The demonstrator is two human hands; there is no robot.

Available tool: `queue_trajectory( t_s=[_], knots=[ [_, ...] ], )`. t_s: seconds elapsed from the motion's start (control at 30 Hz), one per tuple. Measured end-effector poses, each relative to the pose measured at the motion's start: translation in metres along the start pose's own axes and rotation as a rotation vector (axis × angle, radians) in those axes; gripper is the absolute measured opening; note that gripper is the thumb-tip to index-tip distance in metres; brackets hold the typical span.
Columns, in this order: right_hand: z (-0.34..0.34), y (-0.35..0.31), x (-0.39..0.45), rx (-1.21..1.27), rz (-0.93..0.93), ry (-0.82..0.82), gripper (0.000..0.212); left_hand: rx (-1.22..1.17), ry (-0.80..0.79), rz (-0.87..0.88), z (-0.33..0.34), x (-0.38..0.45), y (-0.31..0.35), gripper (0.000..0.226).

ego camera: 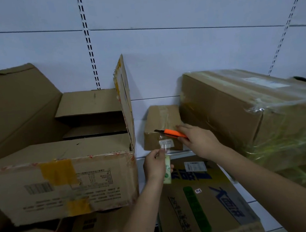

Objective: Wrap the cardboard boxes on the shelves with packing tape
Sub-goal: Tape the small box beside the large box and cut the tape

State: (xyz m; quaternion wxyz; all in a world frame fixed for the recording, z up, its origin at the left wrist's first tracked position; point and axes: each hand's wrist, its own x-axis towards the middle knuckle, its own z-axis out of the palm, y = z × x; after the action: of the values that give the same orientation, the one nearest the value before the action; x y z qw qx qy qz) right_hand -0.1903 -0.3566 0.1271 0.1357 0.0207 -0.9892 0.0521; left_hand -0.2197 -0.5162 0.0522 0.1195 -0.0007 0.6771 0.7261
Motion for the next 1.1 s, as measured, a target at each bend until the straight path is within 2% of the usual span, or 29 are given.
queue_trajectory(
  t_s=[0.17,0.3,0.4,0.53,0.67,0.77,0.87,1.0,1.1],
  knots=[
    [0.005,0.001,0.011,0.054,0.033,-0.054,0.036,0.123,0.063,0.034,0.000,0.008,-0.005,0.022],
    [-0.012,0.009,0.013,0.026,0.021,-0.260,0.050,0.127,0.068,0.003,0.001,0.017,-0.009,0.026],
    [-0.020,0.008,0.019,-0.124,-0.029,-0.358,0.054,0.038,0.065,-0.065,0.002,0.021,-0.009,0.026],
    [-0.024,0.000,0.024,-0.392,-0.133,-0.339,0.053,-0.002,0.036,-0.119,-0.001,0.021,-0.008,0.019],
    [-0.022,-0.009,0.024,-0.598,-0.178,-0.342,0.056,-0.002,0.040,-0.089,-0.003,0.018,-0.005,0.020],
    [-0.014,-0.012,0.026,-0.742,-0.171,-0.427,0.066,0.016,0.042,-0.230,-0.004,0.005,-0.018,0.019],
    [-0.015,-0.003,0.028,-0.571,-0.172,-0.482,0.058,0.012,0.016,-0.278,-0.005,-0.023,-0.041,0.018],
    [-0.023,0.016,0.024,-0.179,-0.100,-0.514,0.051,0.021,-0.035,-0.166,0.002,-0.037,-0.040,0.020],
    [-0.022,0.017,0.013,-0.046,-0.104,-0.382,0.053,-0.077,-0.099,-0.126,0.000,-0.043,-0.025,0.019]
  ],
)
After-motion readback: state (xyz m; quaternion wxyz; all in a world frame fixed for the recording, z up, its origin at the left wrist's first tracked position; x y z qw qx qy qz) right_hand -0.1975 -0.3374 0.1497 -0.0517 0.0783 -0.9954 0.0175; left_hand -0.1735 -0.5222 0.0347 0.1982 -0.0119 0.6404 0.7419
